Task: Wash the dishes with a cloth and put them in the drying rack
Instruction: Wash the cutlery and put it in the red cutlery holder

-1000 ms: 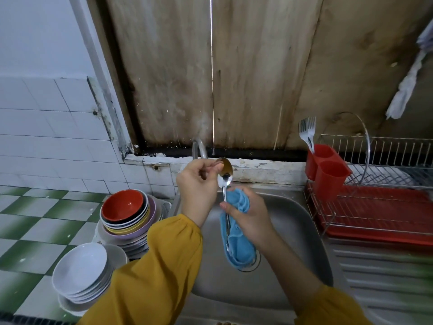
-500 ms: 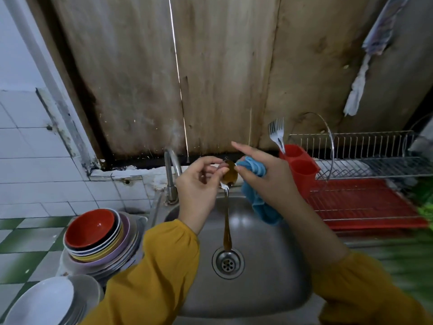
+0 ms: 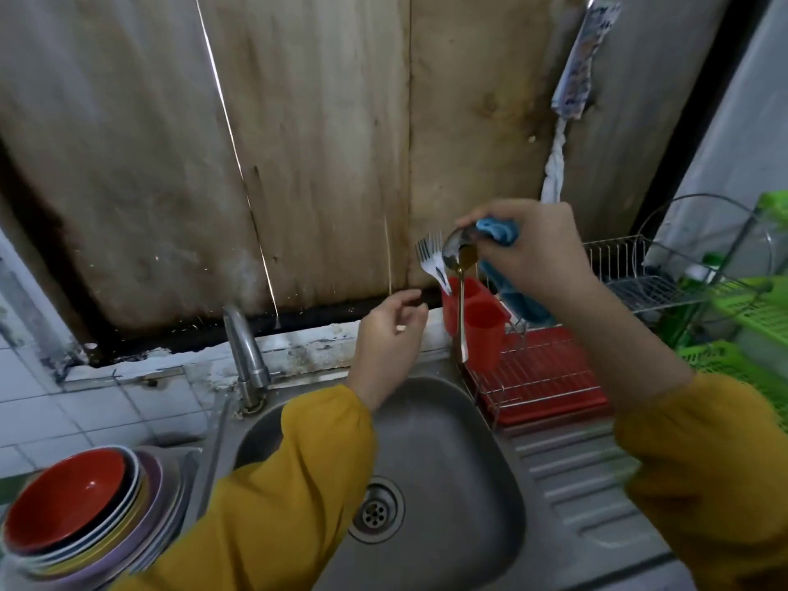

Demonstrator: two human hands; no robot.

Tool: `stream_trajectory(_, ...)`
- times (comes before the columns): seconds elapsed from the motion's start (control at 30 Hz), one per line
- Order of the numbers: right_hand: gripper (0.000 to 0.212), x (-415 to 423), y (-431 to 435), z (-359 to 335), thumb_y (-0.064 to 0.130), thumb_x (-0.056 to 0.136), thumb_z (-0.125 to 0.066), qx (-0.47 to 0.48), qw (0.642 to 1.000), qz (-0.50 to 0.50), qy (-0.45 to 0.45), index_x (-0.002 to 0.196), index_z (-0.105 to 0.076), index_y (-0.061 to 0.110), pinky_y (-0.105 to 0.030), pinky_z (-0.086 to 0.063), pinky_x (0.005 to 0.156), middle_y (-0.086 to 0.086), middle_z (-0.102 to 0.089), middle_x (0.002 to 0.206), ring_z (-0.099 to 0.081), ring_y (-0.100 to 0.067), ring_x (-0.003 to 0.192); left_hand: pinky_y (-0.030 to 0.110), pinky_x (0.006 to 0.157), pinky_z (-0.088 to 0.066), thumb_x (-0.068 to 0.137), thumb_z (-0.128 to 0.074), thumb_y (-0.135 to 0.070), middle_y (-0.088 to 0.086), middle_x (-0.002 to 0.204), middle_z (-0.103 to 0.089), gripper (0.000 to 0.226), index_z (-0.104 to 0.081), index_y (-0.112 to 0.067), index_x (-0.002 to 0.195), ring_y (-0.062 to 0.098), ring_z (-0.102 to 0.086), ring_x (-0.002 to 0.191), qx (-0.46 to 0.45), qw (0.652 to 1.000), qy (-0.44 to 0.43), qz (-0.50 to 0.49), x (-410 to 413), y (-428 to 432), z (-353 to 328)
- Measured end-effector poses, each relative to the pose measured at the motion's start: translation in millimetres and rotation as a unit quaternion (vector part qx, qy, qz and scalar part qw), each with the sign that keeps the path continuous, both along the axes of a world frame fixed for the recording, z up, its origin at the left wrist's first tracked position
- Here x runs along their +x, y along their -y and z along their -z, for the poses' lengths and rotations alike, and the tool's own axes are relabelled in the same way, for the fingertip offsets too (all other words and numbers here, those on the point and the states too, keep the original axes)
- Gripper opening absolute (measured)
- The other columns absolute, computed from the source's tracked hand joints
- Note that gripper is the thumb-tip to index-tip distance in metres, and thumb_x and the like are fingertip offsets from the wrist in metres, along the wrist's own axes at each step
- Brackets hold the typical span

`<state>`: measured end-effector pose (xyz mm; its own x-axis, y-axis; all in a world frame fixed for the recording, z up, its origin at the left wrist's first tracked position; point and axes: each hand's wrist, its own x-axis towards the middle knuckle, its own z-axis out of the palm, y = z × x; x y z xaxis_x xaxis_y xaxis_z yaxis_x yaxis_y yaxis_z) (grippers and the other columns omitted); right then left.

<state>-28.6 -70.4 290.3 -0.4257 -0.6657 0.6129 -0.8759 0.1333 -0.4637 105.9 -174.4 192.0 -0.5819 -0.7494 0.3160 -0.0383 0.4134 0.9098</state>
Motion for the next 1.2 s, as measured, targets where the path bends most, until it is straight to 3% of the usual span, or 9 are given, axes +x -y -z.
stream_trajectory(0.07, 0.014, -14.1, 3.8, -18.8, 0.025, 0.088, -0.068, -0.015, 0.999, 0.033, -0.024, 0.1, -0.074, 0.022, -0.044, -0.056, 0.082, -0.002, -0.072, 0.098, -0.065, -0.016, 0.092, 0.025, 0.097, -0.04, 0.1, -0.052, -0.03, 0.008, 0.129, -0.06, 0.046, -0.047, -0.012, 0.141, 0.02, -0.053, 0.123, -0.03, 0.992, 0.122, 0.025, -14.7, -1.6, 4.5)
stream_trajectory(0.13, 0.015, -24.8, 9.7, -34.9, 0.025, 0.087, -0.068, -0.026, 0.997, 0.06, -0.047, 0.101, -0.074, 0.02, -0.046, -0.056, 0.081, -0.003, -0.072, 0.098, -0.065, -0.019, 0.093, 0.024, 0.103, -0.031, 0.101, -0.048, -0.036, 0.007, 0.148, -0.046, 0.052, -0.039, -0.012, 0.147, 0.022, -0.039, 0.137, -0.055, 0.981, 0.172, 0.064, -27.9, -7.3, 5.6)
stream_trajectory(0.27, 0.019, -37.5, 28.2, -52.2, 0.026, 0.089, -0.066, -0.027, 0.991, 0.087, -0.096, 0.106, -0.072, 0.02, -0.041, -0.053, 0.08, -0.004, -0.071, 0.1, -0.064, -0.022, 0.095, 0.037, 0.12, -0.016, 0.099, -0.044, -0.053, 0.002, 0.16, -0.024, 0.064, -0.029, -0.023, 0.153, 0.019, -0.014, 0.149, -0.134, 0.958, 0.236, 0.095, -57.0, -4.6, 14.4)
stream_trajectory(0.47, 0.017, -49.3, 68.7, -41.7, 0.017, 0.087, -0.064, 0.105, 0.978, 0.091, -0.156, 0.103, -0.069, 0.019, -0.032, -0.039, 0.067, -0.008, -0.068, 0.095, -0.062, -0.028, 0.091, 0.048, 0.121, -0.014, 0.096, -0.036, -0.062, 0.001, 0.164, -0.01, 0.08, -0.012, -0.016, 0.156, 0.019, -0.008, 0.15, -0.208, 0.916, 0.34, 0.047, -83.4, 1.9, 22.2)
stream_trajectory(0.57, 0.017, -54.9, 84.3, -31.6, 0.02, 0.088, -0.067, 0.168, 0.969, 0.062, -0.169, 0.105, -0.068, 0.02, -0.032, -0.044, 0.068, -0.003, -0.067, 0.093, -0.058, -0.02, 0.081, 0.049, 0.121, -0.012, 0.097, -0.033, -0.062, 0.0, 0.164, -0.009, 0.079, -0.01, -0.016, 0.156, 0.019, -0.008, 0.15, -0.212, 0.907, 0.361, 0.039, -83.7, 5.2, 25.4)
stream_trajectory(0.7, 0.014, -62.3, 98.0, -18.0, 0.02, 0.086, -0.069, 0.243, 0.949, 0.047, -0.198, 0.1, -0.069, 0.016, -0.043, -0.055, 0.076, -0.007, -0.066, 0.092, -0.063, -0.026, 0.084, 0.047, 0.121, -0.012, 0.096, -0.032, -0.063, -0.002, 0.164, -0.01, 0.079, -0.01, -0.017, 0.156, 0.016, -0.008, 0.15, -0.215, 0.909, 0.356, 0.027, -82.2, 3.4, 30.5)
stream_trajectory(0.87, 0.005, -58.5, 104.4, -8.4, 0.007, 0.09, -0.059, 0.326, 0.9, 0.06, -0.283, 0.09, -0.058, 0.013, -0.036, -0.048, 0.069, -0.003, -0.054, 0.082, -0.059, -0.026, 0.084, 0.046, 0.121, -0.011, 0.097, -0.033, -0.063, -0.003, 0.163, -0.012, 0.077, -0.012, -0.019, 0.156, 0.016, -0.008, 0.15, -0.215, 0.91, 0.353, 0.017, -81.1, 2.3, 30.9)
stream_trajectory(1.07, 0.022, -49.8, 98.9, -4.9, 0.003, 0.092, -0.054, 0.344, 0.88, 0.067, -0.322, 0.112, -0.063, 0.009, -0.036, -0.043, 0.069, -0.009, -0.065, 0.109, -0.063, -0.029, 0.1, 0.044, 0.12, -0.008, 0.102, -0.031, -0.052, 0.0, 0.163, -0.012, 0.064, -0.017, -0.018, 0.155, 0.015, -0.006, 0.15, -0.235, 0.899, 0.371, -0.002, -66.4, 4.2, 32.9)
stream_trajectory(1.2, 0.049, -36.3, 93.1, -1.1, 0.008, 0.091, -0.054, 0.296, 0.916, 0.024, -0.27, 0.135, -0.055, 0.029, -0.035, -0.049, 0.073, -0.005, -0.064, 0.118, -0.063, -0.027, 0.103, 0.038, 0.12, -0.015, 0.101, -0.041, -0.045, 0.004, 0.162, -0.017, 0.06, -0.026, -0.018, 0.153, 0.017, -0.013, 0.149, -0.217, 0.911, 0.348, -0.032, -41.0, 4.3, 33.2)
